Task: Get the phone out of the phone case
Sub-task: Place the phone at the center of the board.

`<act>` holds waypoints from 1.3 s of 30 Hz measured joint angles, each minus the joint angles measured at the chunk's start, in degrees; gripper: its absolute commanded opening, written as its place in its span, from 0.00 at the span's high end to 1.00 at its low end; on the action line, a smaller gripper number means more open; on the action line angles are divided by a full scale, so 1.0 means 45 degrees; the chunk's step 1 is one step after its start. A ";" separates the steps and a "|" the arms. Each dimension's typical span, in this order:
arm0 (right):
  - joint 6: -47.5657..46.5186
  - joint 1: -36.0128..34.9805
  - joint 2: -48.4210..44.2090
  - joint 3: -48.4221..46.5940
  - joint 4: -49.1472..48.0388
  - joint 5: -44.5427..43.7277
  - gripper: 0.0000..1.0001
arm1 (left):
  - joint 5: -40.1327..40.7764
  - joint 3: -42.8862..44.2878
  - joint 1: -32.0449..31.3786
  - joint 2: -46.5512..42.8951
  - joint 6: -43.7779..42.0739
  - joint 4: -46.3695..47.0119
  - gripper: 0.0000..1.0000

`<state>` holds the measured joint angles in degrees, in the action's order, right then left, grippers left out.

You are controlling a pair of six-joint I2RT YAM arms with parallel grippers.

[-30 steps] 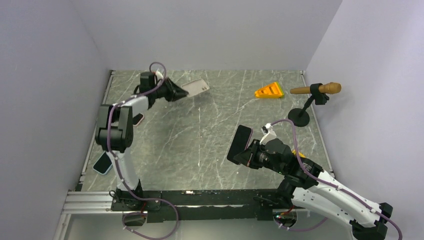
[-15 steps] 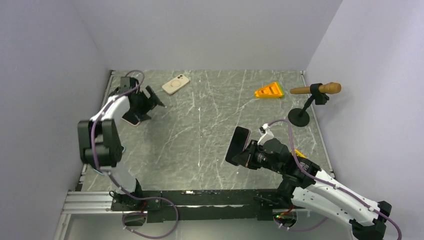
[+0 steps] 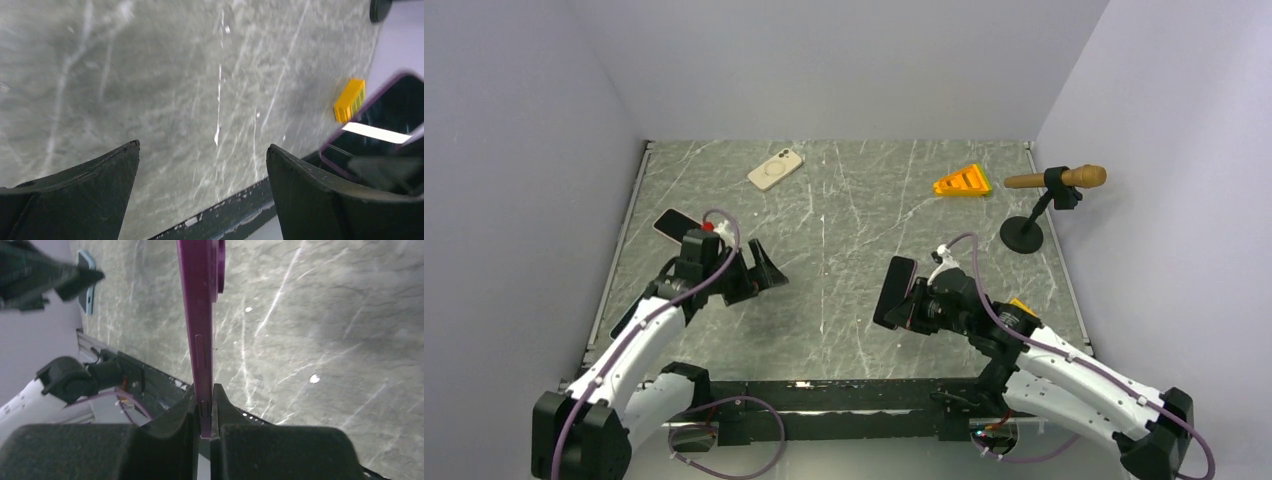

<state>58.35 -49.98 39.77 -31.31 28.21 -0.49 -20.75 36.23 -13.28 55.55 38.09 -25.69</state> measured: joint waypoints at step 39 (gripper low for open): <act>-0.9981 1.0098 1.2211 -0.4566 0.1137 0.8097 0.47 | -0.2346 -0.1243 -0.0821 -0.5455 0.0733 -0.0651 0.01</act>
<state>13.43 -4.54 94.72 -51.86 33.32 35.94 -31.31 30.63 -16.97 31.00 41.39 -28.62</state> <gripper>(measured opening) 0.209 0.994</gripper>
